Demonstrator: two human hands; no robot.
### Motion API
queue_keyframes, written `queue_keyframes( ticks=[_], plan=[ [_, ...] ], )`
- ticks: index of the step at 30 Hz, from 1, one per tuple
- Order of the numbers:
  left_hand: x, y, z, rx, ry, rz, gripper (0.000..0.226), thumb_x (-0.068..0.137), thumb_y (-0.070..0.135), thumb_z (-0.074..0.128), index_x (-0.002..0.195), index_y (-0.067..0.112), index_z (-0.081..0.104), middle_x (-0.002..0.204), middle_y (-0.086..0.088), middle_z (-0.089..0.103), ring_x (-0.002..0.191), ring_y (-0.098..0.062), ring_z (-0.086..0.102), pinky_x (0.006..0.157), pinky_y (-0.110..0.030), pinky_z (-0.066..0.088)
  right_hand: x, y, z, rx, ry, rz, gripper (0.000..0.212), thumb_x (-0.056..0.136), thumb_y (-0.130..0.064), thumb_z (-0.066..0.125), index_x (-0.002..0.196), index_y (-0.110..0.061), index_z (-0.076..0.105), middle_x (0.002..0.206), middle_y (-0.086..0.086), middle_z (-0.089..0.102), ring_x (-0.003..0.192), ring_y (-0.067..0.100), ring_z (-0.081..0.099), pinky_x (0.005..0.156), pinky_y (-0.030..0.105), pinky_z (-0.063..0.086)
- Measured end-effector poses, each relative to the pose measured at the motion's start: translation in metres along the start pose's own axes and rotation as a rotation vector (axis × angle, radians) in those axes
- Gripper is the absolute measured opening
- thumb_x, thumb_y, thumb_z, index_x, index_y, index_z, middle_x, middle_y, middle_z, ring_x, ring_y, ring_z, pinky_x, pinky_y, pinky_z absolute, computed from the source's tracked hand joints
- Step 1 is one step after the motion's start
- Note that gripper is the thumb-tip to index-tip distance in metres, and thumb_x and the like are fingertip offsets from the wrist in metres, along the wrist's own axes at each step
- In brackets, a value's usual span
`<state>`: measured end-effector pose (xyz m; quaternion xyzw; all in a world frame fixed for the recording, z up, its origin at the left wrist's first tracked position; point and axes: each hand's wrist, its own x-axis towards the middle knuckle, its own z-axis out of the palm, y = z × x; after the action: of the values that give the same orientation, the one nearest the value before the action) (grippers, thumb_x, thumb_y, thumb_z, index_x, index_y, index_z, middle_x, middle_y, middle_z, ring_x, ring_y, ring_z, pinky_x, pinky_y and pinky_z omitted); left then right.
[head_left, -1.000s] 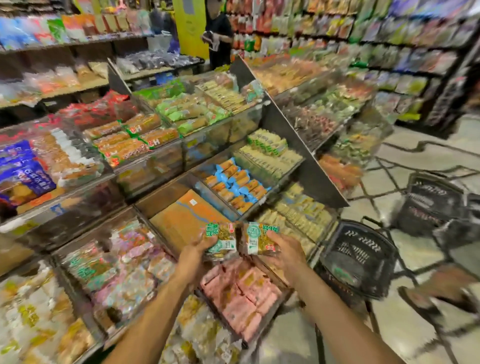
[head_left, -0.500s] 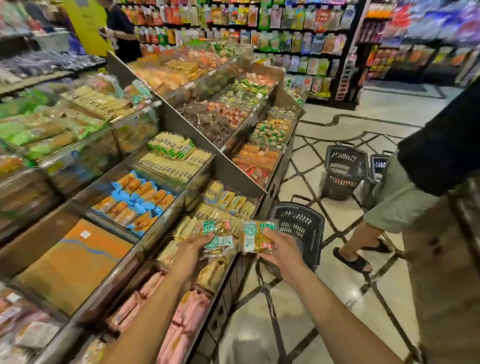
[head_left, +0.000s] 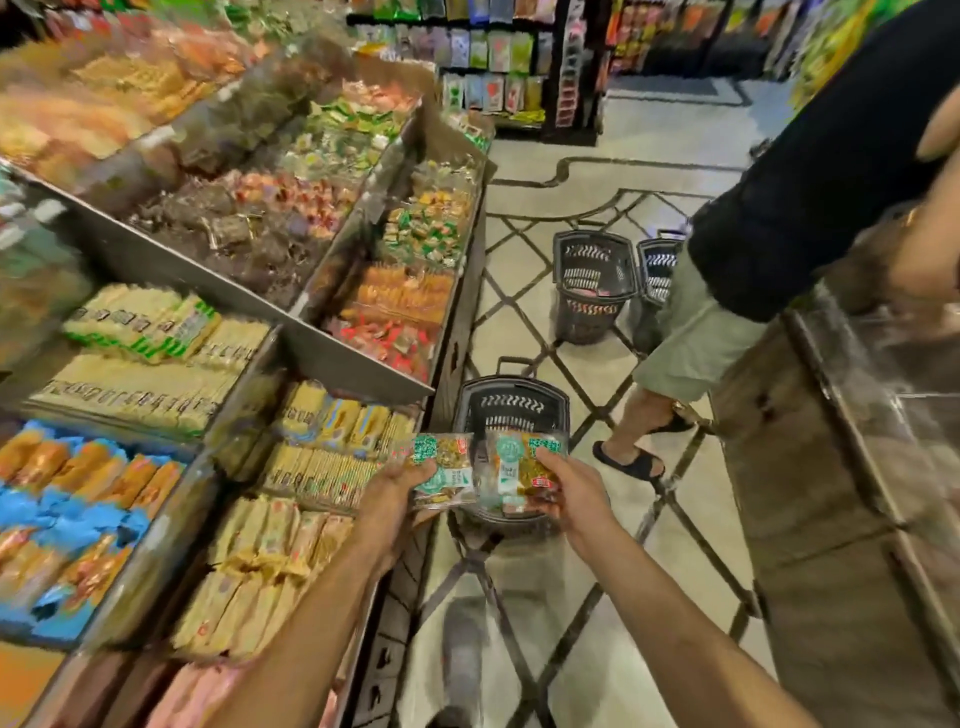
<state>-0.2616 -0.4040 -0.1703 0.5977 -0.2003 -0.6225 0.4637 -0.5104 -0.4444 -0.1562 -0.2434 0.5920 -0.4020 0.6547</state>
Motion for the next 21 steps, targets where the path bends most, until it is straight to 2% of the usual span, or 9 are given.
queue_keyframes(
  ticks=[3, 6, 8, 10, 12, 15, 17, 19, 21],
  plan=[
    [0.048, 0.005, 0.008, 0.049, -0.015, 0.019, 0.090, 0.053, 0.056, 0.100, 0.126, 0.014, 0.068, 0.140, 0.001, 0.067, 0.123, -0.021, 0.067, 0.104, -0.053, 0.054, 0.027, -0.010, -0.001, 0.048, 0.038, 0.016, 0.036, 0.097, -0.022, 0.073, 0.122, 0.003, 0.067, 0.107, 0.020, 0.078, 0.101, 0.035, 0.076, 0.090, 0.052, 0.061],
    [0.084, 0.018, 0.029, 0.030, -0.082, -0.001, 0.084, 0.064, 0.039, 0.097, 0.133, 0.006, 0.063, 0.136, -0.003, 0.067, 0.122, -0.021, 0.066, 0.091, -0.047, 0.062, 0.049, -0.020, -0.001, 0.079, 0.046, 0.007, 0.033, 0.100, -0.020, 0.069, 0.123, 0.003, 0.067, 0.112, 0.022, 0.077, 0.107, 0.037, 0.074, 0.096, 0.052, 0.059],
    [0.103, 0.022, 0.040, 0.008, -0.105, -0.039, 0.073, 0.073, 0.030, 0.093, 0.134, 0.006, 0.059, 0.134, -0.003, 0.065, 0.118, -0.018, 0.065, 0.090, -0.045, 0.063, 0.067, -0.023, -0.004, 0.075, 0.075, 0.000, 0.035, 0.100, -0.022, 0.069, 0.123, 0.003, 0.066, 0.112, 0.022, 0.077, 0.107, 0.037, 0.074, 0.089, 0.047, 0.063],
    [0.122, 0.024, 0.045, 0.059, -0.115, -0.052, 0.088, 0.064, 0.042, 0.098, 0.137, 0.013, 0.059, 0.135, 0.001, 0.065, 0.120, -0.019, 0.066, 0.097, -0.048, 0.059, 0.084, -0.024, -0.007, 0.071, 0.100, 0.010, 0.040, 0.099, -0.025, 0.071, 0.125, 0.004, 0.063, 0.114, 0.022, 0.076, 0.109, 0.037, 0.074, 0.085, 0.043, 0.065],
    [0.144, 0.024, 0.050, 0.077, -0.104, -0.093, 0.097, 0.056, 0.045, 0.101, 0.138, 0.013, 0.060, 0.134, 0.000, 0.067, 0.121, -0.025, 0.066, 0.101, -0.051, 0.057, 0.102, -0.027, -0.009, 0.086, 0.117, 0.034, 0.048, 0.095, -0.029, 0.076, 0.127, 0.005, 0.062, 0.116, 0.023, 0.075, 0.112, 0.040, 0.072, 0.090, 0.049, 0.063],
    [0.166, 0.027, 0.065, 0.047, -0.092, -0.158, 0.097, 0.060, 0.038, 0.100, 0.138, 0.001, 0.055, 0.130, -0.012, 0.068, 0.113, -0.031, 0.064, 0.081, -0.044, 0.062, 0.130, -0.030, -0.015, 0.098, 0.140, 0.056, 0.070, 0.079, -0.041, 0.086, 0.125, 0.008, 0.063, 0.118, 0.029, 0.072, 0.111, 0.043, 0.071, 0.083, 0.048, 0.064],
    [0.182, 0.028, 0.074, 0.046, -0.080, -0.167, 0.102, 0.058, 0.040, 0.101, 0.140, 0.001, 0.054, 0.133, -0.017, 0.067, 0.104, -0.032, 0.062, 0.065, -0.037, 0.058, 0.153, -0.030, -0.022, 0.107, 0.148, 0.084, 0.079, 0.073, -0.043, 0.089, 0.125, 0.009, 0.061, 0.119, 0.032, 0.070, 0.112, 0.047, 0.070, 0.090, 0.055, 0.060],
    [0.201, 0.027, 0.081, 0.026, -0.073, -0.176, 0.092, 0.068, 0.034, 0.098, 0.140, -0.002, 0.053, 0.130, -0.017, 0.067, 0.094, -0.028, 0.063, 0.054, -0.031, 0.055, 0.175, -0.037, -0.027, 0.080, 0.159, 0.101, 0.071, 0.075, -0.042, 0.086, 0.123, 0.006, 0.062, 0.118, 0.030, 0.072, 0.109, 0.044, 0.072, 0.085, 0.050, 0.061],
    [0.221, 0.025, 0.087, 0.049, -0.064, -0.186, 0.080, 0.076, 0.028, 0.093, 0.134, -0.010, 0.052, 0.116, -0.017, 0.067, 0.079, -0.027, 0.057, 0.046, -0.030, 0.050, 0.196, -0.045, -0.030, 0.042, 0.145, 0.107, 0.054, 0.083, -0.040, 0.079, 0.117, 0.001, 0.067, 0.112, 0.024, 0.075, 0.103, 0.039, 0.075, 0.085, 0.051, 0.062]
  ],
)
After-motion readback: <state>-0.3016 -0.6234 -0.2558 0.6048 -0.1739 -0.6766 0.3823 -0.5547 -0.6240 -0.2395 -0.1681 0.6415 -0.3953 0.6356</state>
